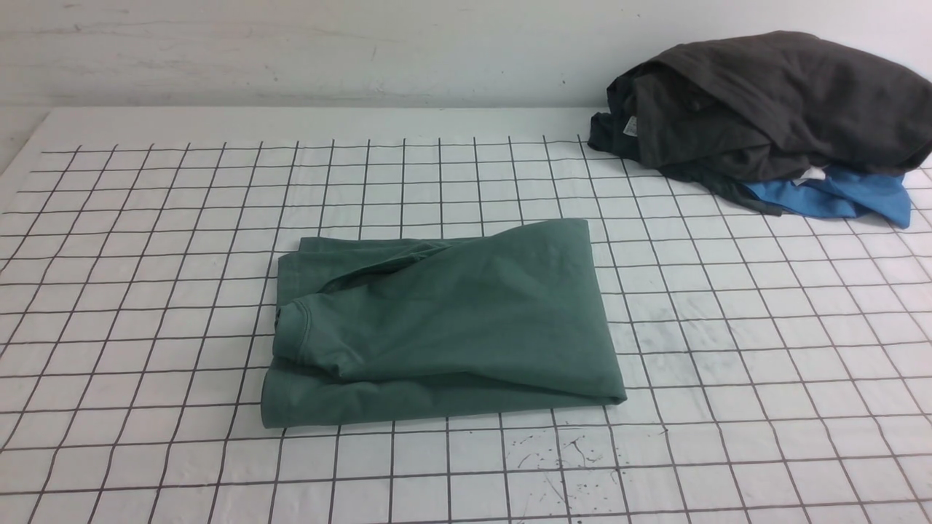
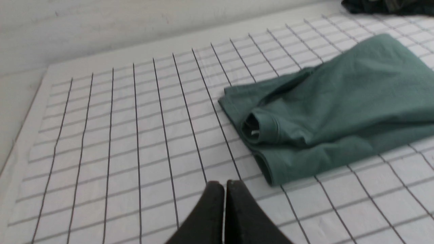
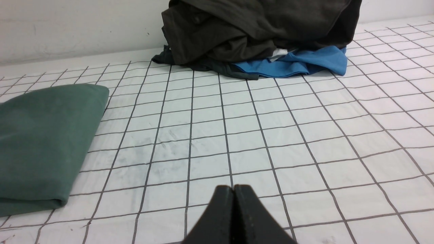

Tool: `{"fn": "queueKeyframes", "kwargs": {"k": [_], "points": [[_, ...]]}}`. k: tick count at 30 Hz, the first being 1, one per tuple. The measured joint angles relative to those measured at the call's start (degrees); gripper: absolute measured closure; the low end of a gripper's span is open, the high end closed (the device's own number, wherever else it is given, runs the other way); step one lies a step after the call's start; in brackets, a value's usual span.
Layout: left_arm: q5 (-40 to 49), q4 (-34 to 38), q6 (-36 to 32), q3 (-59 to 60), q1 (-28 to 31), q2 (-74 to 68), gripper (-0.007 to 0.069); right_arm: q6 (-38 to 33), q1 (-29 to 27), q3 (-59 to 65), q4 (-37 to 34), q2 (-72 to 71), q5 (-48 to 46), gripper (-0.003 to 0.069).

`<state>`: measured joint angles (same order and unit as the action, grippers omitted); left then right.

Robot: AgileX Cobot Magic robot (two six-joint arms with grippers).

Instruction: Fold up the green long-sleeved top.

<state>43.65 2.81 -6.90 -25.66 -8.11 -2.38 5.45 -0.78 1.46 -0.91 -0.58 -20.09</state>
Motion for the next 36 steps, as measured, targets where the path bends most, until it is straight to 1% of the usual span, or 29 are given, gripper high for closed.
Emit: {"fn": "queueKeyframes", "kwargs": {"k": [1, 2, 3, 8, 9, 10, 12, 15, 17, 21, 23, 24, 36], "points": [[-0.64, 0.00, 0.00, 0.55, 0.00, 0.00, 0.0631, 0.00, 0.00, 0.00, 0.00, 0.00, 0.00, 0.0673], [-7.25, -0.41, 0.00, 3.33, 0.00, 0.00, 0.0631, 0.00, 0.00, 0.00, 0.00, 0.00, 0.00, 0.0673], [-9.61, -0.52, 0.00, 5.08, 0.00, 0.05, 0.0631, 0.00, 0.00, 0.00, 0.00, 0.00, 0.00, 0.0673], [-30.58, -3.78, -0.04, 18.15, 0.00, 1.39, 0.0631, 0.00, 0.00, 0.00, 0.00, 0.00, -0.02, 0.0673], [-31.27, -3.90, -0.04, 18.65, 0.00, 1.48, 0.0631, 0.00, 0.00, 0.00, 0.00, 0.00, -0.02, 0.0673], [-36.11, -4.61, -0.04, 22.35, 0.00, 2.28, 0.0631, 0.00, 0.00, 0.00, -0.08, 0.00, -0.02, 0.0673], [-38.03, -4.73, -0.04, 25.54, 0.00, 2.87, 0.0631, 0.00, 0.00, 0.00, -0.14, 0.00, -0.02, 0.0673], [-37.16, -4.78, -0.04, 27.16, 0.32, 2.95, 0.0631, 0.00, 0.00, 0.00, -0.14, 0.00, -0.07, 0.0673], [-34.76, -4.72, -0.04, 27.17, 1.28, 2.95, 0.0631, 0.00, 0.00, 0.00, -0.14, 0.00, -0.07, 0.0673], [-28.35, -2.81, -0.04, 27.22, 5.74, 2.95, 0.0631, 0.13, 0.00, 0.00, -0.14, 0.00, -0.07, 0.0673], [-26.91, -2.81, -0.04, 27.22, 6.97, 2.95, 0.0631, 0.27, 0.00, 0.00, -0.14, 0.00, -0.07, 0.0673], [-24.54, -2.33, -0.04, 27.22, 8.51, 2.95, 0.0631, 0.47, 0.00, 0.00, -0.14, 0.00, -0.07, 0.0673], [-24.08, -2.17, -0.04, 27.16, 9.06, 2.95, 0.0631, 0.64, 0.00, 0.00, -0.14, 0.00, -0.07, 0.0673]]}}
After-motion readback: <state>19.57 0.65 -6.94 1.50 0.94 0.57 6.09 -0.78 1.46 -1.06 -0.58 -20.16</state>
